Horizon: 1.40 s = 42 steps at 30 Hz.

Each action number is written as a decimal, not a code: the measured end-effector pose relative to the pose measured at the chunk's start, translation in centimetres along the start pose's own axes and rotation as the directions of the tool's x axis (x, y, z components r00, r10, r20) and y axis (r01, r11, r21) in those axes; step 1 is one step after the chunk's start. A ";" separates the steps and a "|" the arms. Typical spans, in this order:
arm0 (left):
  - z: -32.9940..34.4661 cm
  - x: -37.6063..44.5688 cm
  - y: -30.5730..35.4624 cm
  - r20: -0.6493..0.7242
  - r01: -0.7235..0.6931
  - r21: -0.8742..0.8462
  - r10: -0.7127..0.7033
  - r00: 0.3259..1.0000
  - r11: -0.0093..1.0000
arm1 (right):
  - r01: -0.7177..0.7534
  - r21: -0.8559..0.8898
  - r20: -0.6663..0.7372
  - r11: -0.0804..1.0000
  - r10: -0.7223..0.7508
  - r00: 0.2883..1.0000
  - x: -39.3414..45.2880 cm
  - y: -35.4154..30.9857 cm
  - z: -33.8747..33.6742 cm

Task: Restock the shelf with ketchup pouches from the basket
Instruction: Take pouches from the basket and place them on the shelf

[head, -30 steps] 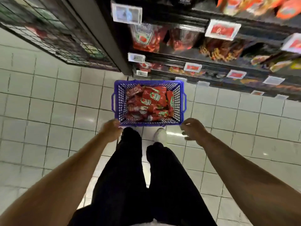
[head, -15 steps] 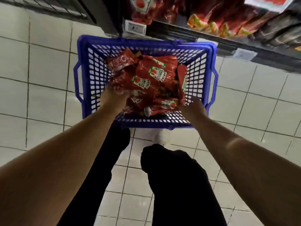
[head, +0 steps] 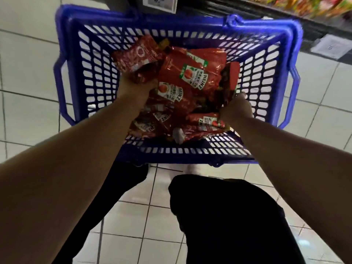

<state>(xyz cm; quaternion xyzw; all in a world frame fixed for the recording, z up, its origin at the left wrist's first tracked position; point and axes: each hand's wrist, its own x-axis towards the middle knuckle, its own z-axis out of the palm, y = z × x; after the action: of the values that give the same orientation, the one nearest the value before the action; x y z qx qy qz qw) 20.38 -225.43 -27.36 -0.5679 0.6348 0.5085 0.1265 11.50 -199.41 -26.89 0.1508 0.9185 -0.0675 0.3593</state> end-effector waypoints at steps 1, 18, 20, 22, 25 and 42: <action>-0.8 -0.5 0.1 0.034 0.078 -0.017 -0.077 0.996 0.997 | -0.001 0.018 0.006 1.000 0.000 1.000 -0.4 0.1 -0.6; -13.1 -28.6 12.0 0.638 0.498 -0.198 -0.275 0.719 0.844 | 0.109 0.533 0.222 0.839 -0.263 0.939 -26.4 5.8 -31.3; -15.0 -33.0 16.1 0.670 0.443 -0.198 -0.209 0.712 0.874 | 0.237 0.590 0.191 0.772 -0.418 0.888 -30.3 6.4 -36.9; -17.0 -37.6 20.2 0.703 0.400 -0.204 -0.150 0.695 0.894 | 0.416 0.594 0.107 0.689 -0.580 0.808 -34.4 7.1 -42.5; -19.2 -43.4 25.6 0.742 0.328 -0.244 -0.042 0.669 0.913 | 0.734 0.406 -0.082 0.545 -0.778 0.623 -39.5 7.5 -50.4; -24.6 -64.6 43.0 0.807 0.241 -0.587 0.533 0.254 0.773 | 0.953 -0.159 -0.576 0.258 -0.808 0.123 -52.3 2.4 -70.6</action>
<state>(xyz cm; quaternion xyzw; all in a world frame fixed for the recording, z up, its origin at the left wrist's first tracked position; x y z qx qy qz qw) 14.96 -213.56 53.00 -0.0814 0.2772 0.9268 0.2399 3.53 -192.71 60.33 -0.3714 0.8637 -0.3356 -0.0586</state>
